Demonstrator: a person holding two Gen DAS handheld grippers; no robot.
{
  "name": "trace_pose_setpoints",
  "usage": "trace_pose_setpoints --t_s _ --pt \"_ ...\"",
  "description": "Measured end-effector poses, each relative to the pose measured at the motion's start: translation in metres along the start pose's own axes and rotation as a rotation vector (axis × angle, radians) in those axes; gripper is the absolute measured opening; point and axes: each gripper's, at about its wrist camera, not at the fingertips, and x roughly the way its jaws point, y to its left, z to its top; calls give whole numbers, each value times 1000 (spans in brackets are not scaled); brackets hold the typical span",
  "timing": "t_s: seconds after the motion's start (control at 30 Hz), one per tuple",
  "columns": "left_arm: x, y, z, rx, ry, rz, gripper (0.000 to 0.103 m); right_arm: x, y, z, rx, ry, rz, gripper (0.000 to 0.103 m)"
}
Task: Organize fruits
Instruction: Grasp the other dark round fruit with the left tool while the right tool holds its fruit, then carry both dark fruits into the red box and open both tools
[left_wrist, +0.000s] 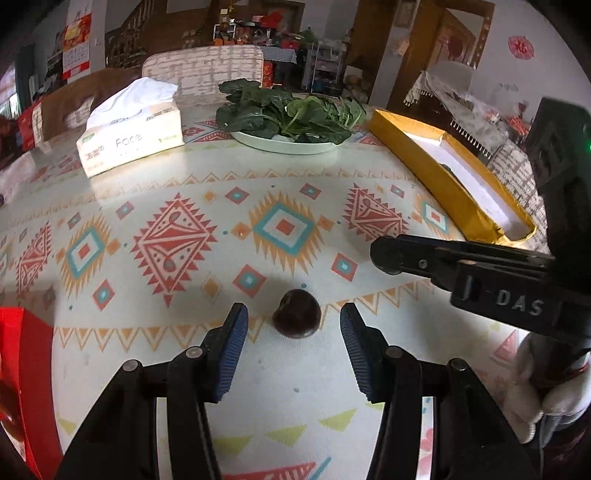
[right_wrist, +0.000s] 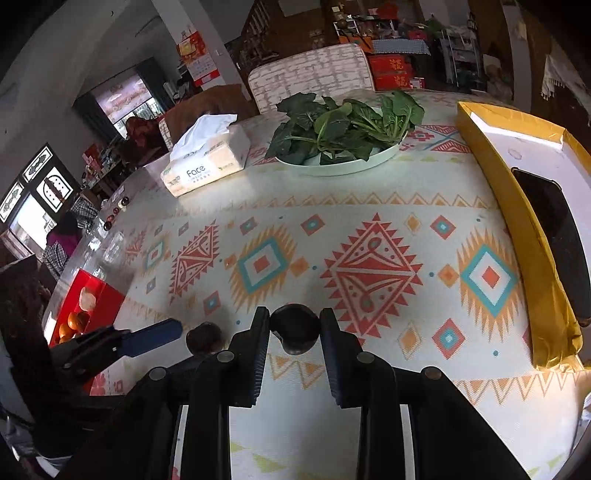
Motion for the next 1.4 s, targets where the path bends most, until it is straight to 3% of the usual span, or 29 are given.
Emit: trace_pose_setpoints --t_s 0.1,0.13,0.17,0.47,0.9,1.13,1.4 --pt "5 -3 -1 18 1 12 43 0 -1 0 2 0 3 31" --pt "6 -4 -1 25 2 18 30 0 -1 0 5 1 5 31" --pt "6 -6 -2 40 -4 26 25 0 -1 0 5 1 6 31" --pt "-11 -12 -7 56 -44 87 25 0 2 -1 -8 -4 -9 31" --pt "-83 1 -27 -49 -159 120 25 -3 11 -5 -38 -28 -33 31" --pt "-128 25 -48 -110 -217 183 25 -19 35 -8 -66 -62 -39 31" --pt "-165 60 -79 -217 -254 194 25 -49 80 -20 -132 -83 -44 31"
